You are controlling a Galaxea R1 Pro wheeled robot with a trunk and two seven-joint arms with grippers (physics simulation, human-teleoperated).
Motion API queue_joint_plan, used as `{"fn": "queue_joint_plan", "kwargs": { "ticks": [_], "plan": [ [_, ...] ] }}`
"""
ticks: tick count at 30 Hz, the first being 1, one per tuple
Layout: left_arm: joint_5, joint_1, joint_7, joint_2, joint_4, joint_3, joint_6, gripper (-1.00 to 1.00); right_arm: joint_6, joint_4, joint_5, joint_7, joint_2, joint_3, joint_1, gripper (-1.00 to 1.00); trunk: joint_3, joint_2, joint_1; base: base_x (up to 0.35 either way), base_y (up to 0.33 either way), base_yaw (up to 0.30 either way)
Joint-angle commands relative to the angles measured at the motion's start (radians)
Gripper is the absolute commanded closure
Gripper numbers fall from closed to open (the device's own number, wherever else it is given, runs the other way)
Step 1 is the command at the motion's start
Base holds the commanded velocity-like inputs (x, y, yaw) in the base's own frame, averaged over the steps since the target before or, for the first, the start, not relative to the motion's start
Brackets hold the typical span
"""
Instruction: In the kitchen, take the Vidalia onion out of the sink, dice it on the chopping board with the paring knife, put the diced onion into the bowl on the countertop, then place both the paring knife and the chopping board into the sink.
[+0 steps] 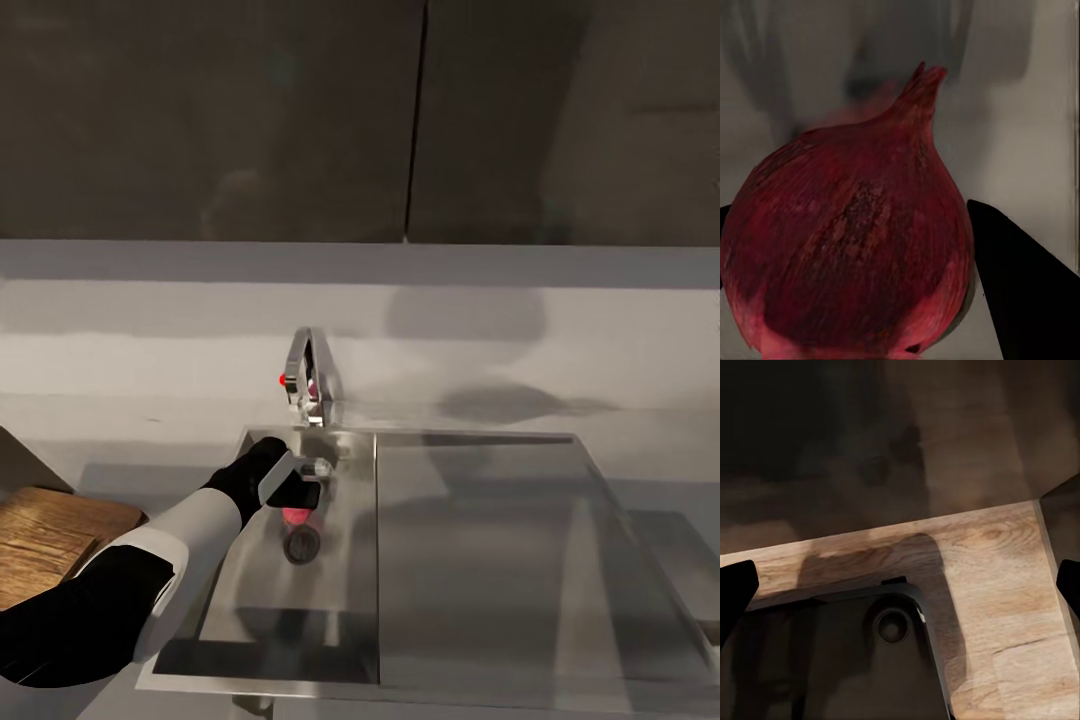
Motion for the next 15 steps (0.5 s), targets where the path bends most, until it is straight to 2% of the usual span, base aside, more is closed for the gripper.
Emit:
{"fn": "queue_joint_plan", "kwargs": {
  "ticks": [1, 5, 10, 15],
  "plan": [
    [0.010, -0.001, 0.006, 0.000, -0.002, -0.007, 0.003, 1.00, -0.001, -0.002, -0.006, -0.003, 0.000, 0.004, 0.001, -1.00, 0.000, -0.002, 0.001, 0.000, 0.000, 0.000],
    [0.010, 0.000, 0.005, 0.001, -0.026, -0.007, 0.003, 1.00, -0.001, -0.002, -0.005, -0.003, 0.000, 0.004, 0.001, -1.00, 0.006, -0.002, 0.001, 0.000, 0.000, 0.000],
    [0.010, 0.066, 0.007, 0.006, -0.174, -0.007, 0.005, 1.00, -0.001, -0.002, -0.005, -0.003, 0.000, 0.004, 0.001, -1.00, 0.014, -0.002, 0.001, 0.000, 0.000, 0.000],
    [0.009, 0.148, 0.010, 0.028, -0.351, -0.007, 0.014, 1.00, -0.001, -0.002, -0.005, -0.003, 0.000, 0.004, 0.001, -1.00, 0.022, -0.002, 0.001, 0.000, 0.000, 0.000]
  ]
}}
